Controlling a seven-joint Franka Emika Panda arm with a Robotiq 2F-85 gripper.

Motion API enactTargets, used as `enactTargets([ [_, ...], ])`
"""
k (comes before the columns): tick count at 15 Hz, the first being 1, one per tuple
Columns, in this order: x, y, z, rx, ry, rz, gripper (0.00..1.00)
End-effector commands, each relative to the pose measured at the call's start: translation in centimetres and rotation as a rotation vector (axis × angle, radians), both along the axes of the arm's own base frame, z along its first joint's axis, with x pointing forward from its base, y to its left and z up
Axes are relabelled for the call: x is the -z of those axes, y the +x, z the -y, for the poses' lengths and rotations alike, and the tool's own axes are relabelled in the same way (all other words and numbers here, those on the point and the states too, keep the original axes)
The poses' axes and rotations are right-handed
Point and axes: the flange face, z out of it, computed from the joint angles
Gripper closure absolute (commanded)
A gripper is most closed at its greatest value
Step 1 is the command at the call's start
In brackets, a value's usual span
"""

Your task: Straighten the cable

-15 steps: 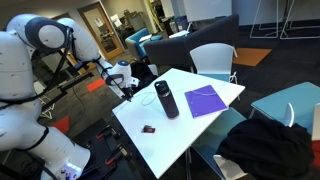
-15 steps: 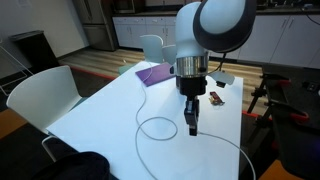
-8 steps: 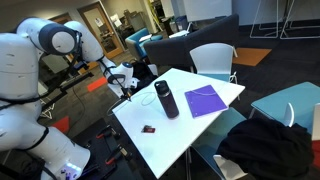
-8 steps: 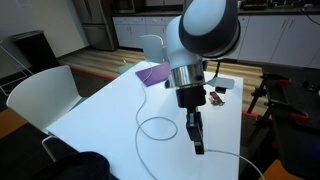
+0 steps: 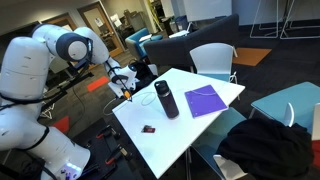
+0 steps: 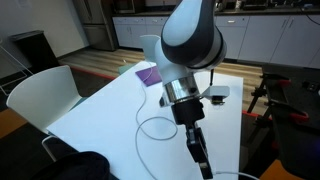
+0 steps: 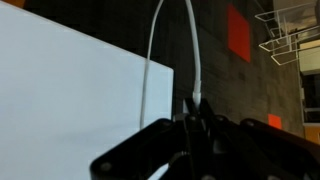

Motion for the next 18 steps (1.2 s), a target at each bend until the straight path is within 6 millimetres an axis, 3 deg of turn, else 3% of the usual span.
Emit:
enactTargets([
  [1,1.1,0.1,-3.0,-0.042,0.095,-0.031,0.98],
  [12,4.5,0.4,-9.4,-0.112,0.289,0.045,0.98],
  [13,4.6,0.4,-9.8,-0.120,0.292,0.047,0.68],
  [14,4.6,0.4,-10.1,-0.123,0.295,0.053,0.66],
  [18,3.8,1.0,-10.2,-0.131,0.270,0.103,0.38],
])
